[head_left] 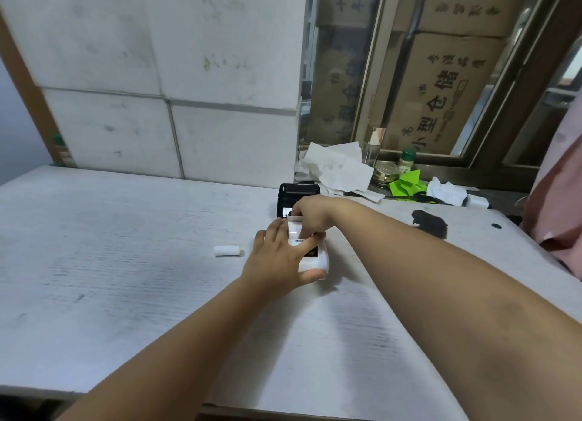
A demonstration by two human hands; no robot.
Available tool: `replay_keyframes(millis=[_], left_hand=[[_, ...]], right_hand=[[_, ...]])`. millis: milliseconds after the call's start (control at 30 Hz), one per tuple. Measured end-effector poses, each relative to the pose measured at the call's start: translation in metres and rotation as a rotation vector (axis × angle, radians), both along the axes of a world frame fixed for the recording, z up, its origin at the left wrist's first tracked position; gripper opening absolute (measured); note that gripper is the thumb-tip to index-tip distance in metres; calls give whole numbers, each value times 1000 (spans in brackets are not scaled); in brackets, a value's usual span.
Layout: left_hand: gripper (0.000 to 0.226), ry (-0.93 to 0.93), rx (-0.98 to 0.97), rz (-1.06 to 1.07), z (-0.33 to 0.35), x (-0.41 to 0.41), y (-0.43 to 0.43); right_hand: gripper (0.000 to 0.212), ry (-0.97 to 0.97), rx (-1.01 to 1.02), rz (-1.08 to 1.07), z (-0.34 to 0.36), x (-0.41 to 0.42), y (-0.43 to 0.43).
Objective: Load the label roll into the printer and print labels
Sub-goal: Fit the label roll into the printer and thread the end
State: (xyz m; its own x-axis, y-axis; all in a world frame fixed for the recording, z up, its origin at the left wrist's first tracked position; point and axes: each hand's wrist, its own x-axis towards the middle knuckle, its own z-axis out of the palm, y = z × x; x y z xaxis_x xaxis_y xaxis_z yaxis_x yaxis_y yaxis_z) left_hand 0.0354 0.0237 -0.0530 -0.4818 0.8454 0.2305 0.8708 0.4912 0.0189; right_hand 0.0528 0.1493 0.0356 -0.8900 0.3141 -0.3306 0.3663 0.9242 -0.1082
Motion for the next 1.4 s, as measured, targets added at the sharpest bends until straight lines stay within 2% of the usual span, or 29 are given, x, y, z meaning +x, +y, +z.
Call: replay_keyframes(millis=[167,300,367,500,600,700,833,900,1100,1400], left_hand=[[76,-15,60,-2,-7,-1,1],[69,62,321,-44,-18,-4,1],[67,87,365,-57,-23,-7,2],[69,150,357,-25,-23,-7,1],[69,178,345,-45,-24,-7,0],[68,151,341,-94,-25,-8,1],[64,125,352,-107,-26,-9,1],[63,124,365,-109,-27,-9,1],[62,103,384,-95,-29,-11,2],[70,69,462,-93,-29,-10,1]], right_hand=[[36,37,-119,-55,-2,1,3],[30,131,-308,-116,1,8,7],[27,226,-350,-144,0,10,7],[20,409,-210,-175,-7,11,9],[28,446,-115,-204,-17,12,12],[37,436,-166,-257,-28,14,12],[21,552,-267,-344,-37,13,11],[17,587,-239,-370,-40,12,9],[24,676,-123,-356,-40,16,5],[21,916,-135,-313,-39,27,-4]])
